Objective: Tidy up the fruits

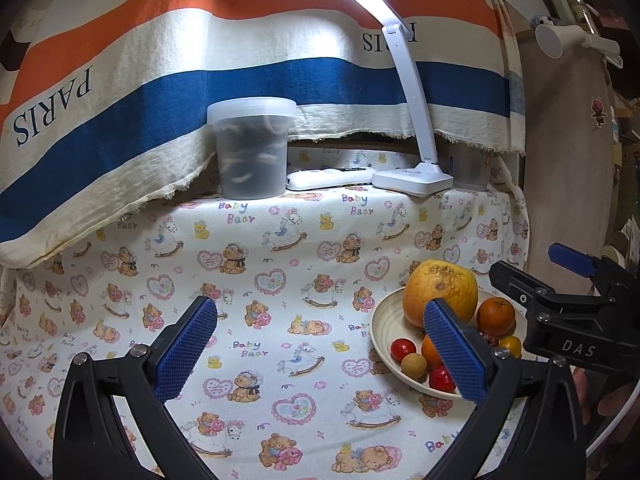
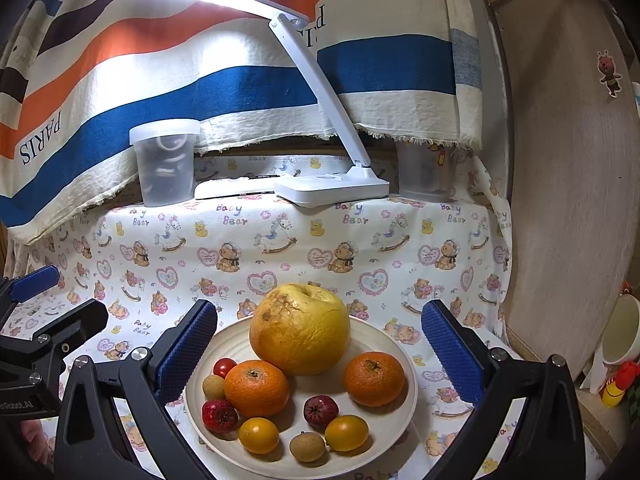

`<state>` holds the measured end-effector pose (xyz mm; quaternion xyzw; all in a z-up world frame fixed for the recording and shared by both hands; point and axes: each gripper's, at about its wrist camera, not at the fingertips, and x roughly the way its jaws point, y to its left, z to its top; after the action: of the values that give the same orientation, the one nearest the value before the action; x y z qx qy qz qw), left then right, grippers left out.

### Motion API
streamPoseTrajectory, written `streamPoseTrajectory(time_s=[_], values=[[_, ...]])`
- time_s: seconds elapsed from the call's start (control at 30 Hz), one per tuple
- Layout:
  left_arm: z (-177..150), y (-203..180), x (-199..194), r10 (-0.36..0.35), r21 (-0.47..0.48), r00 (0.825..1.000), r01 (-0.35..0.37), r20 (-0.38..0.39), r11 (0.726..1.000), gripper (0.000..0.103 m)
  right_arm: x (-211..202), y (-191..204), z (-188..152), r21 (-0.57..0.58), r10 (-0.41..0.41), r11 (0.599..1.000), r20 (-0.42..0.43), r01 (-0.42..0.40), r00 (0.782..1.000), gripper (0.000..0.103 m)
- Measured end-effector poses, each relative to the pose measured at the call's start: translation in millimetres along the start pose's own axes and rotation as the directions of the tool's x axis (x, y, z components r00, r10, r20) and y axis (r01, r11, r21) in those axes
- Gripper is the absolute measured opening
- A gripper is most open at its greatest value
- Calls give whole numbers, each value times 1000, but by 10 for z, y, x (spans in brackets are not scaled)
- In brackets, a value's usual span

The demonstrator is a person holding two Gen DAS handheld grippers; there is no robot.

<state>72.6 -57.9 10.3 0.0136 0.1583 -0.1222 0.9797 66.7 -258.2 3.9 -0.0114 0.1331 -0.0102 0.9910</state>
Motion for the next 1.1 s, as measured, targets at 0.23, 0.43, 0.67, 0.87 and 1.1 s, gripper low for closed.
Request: streamPoseTrajectory(time_s=[0.23, 0.43, 0.67, 0.87, 1.1], values=[[-5, 11, 3, 5, -3, 1000, -5, -1, 1000, 103, 0, -22, 7, 5, -11, 1000, -2, 11, 1000, 103], [-6, 12, 8, 4, -4, 1000, -4, -3, 1000, 103, -8, -31, 4, 7, -18, 1000, -1, 18, 1000, 103], [-6, 15, 5, 5, -5, 1000, -5, -3, 1000, 103, -13, -37, -6, 7, -19, 1000, -1, 19, 1000, 103], [-7, 25, 10, 9, -6, 1000, -9, -4, 1000, 103, -8, -35, -7, 7, -18, 1000, 0, 18, 1000, 103], [-8, 22, 10, 10, -6, 1000, -10, -4, 1000, 103, -12, -34, -4, 7, -19, 1000, -1, 19, 1000, 103]])
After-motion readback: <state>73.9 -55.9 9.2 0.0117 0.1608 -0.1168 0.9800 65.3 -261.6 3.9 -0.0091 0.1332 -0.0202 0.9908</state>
